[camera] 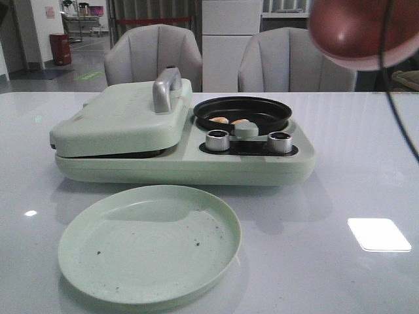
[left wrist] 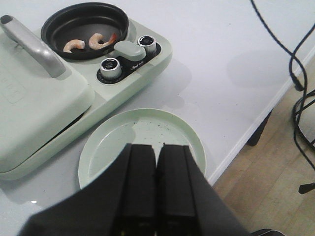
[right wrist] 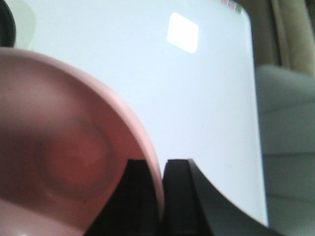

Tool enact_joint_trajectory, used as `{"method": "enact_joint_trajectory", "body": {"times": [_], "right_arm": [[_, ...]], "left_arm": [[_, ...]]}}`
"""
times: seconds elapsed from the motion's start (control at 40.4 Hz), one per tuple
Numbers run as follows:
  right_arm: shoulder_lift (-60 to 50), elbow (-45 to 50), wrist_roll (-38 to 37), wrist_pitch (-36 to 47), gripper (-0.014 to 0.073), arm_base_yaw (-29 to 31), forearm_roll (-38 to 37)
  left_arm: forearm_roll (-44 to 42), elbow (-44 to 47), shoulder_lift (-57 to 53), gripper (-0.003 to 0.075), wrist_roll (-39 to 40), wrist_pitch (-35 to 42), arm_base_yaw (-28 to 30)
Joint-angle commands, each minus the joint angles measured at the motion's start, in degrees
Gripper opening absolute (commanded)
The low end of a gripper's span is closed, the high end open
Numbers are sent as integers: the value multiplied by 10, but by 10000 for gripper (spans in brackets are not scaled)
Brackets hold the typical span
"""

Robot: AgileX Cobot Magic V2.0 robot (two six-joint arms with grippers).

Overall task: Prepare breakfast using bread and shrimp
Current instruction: 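Lower the empty pink bowl back onto the table with the right gripper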

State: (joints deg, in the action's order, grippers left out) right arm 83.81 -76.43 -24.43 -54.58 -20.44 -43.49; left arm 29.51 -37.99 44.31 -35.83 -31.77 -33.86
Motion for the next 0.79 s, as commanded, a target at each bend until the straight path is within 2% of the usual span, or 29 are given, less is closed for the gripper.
{"method": "enact_joint_trajectory", "body": {"times": [0.0,0.099,0.198,0.322,0.421,0.52,0.768], "right_arm": [[-57,45,16,66,43,77,51],[-66,92,64,107,43,156,158],[-61,126,146,139,43,233,272],[-41,157,269,147,43,306,426],[-15,167,343,146,43,339,524],[21,168,375,148,43,350,572],[99,168,375,169,73,350,574]], "left_arm": [[12,-16,-2,101,5,38,1],[12,-16,-2,101,5,38,1],[12,-16,-2,101,5,38,1],[12,-16,-2,101,5,38,1],[12,-16,-2,101,5,38,1],[12,-16,-2,101,5,38,1],[12,-16,-2,101,5,38,1]]}}
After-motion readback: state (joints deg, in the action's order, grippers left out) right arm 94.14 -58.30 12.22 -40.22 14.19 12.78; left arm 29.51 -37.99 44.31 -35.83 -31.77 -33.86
